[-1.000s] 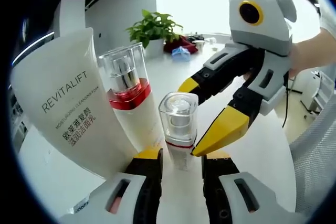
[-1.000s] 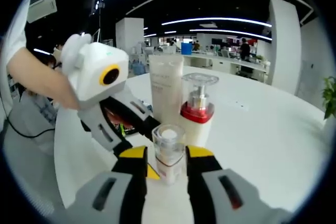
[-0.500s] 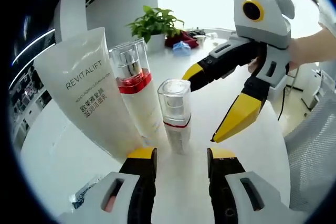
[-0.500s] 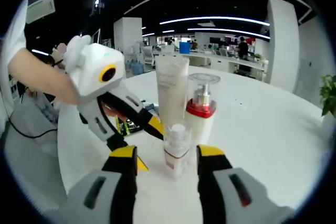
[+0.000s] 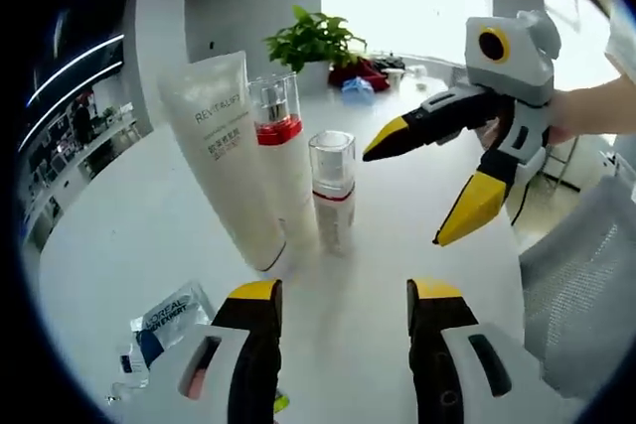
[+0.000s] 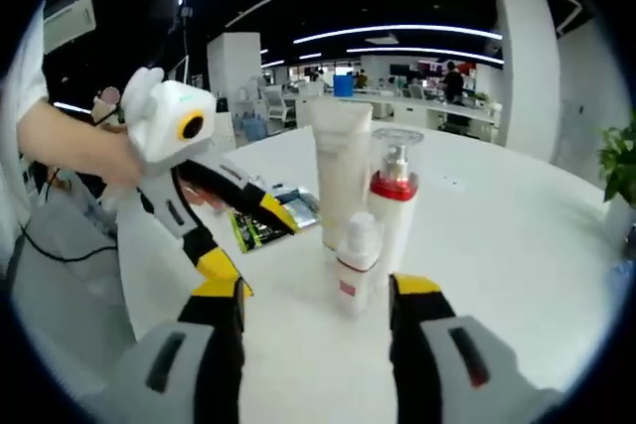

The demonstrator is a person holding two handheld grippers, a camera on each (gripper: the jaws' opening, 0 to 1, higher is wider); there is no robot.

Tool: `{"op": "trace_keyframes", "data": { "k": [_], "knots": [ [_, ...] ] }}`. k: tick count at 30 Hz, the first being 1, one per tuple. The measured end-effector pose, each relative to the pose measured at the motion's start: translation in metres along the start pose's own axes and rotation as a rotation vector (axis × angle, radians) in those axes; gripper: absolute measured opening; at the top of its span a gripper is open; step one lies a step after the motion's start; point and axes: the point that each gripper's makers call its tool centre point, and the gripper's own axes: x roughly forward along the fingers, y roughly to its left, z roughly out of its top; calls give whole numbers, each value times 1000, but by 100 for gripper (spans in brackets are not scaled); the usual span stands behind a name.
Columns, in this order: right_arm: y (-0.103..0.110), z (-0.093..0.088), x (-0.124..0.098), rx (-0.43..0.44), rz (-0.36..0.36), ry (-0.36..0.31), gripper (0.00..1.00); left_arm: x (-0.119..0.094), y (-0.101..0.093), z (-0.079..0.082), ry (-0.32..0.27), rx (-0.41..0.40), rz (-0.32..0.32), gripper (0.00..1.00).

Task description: Arrange the skincare products in the storage area until every visible bottle or jar stands upright without overlapping.

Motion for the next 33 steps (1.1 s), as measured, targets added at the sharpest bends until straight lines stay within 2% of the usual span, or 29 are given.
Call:
{"op": "trace_keyframes", "data": {
  "k": [13, 21, 26, 33],
  "knots": [
    [20, -9, -16, 46, -9, 4, 69, -37, -9, -25, -6, -107, 38, 61],
    [29, -8, -23, 67, -20, 0, 74, -61, -9, -38, -24, -176, 92, 67],
    [39, -8, -26, 78, -21, -6, 78, -83, -10, -46, -52, -258, 128, 70],
    [51, -10, -34, 100, -27, -10, 83, -108, -10, -61, -69, -311, 186, 74]
  ]
}}
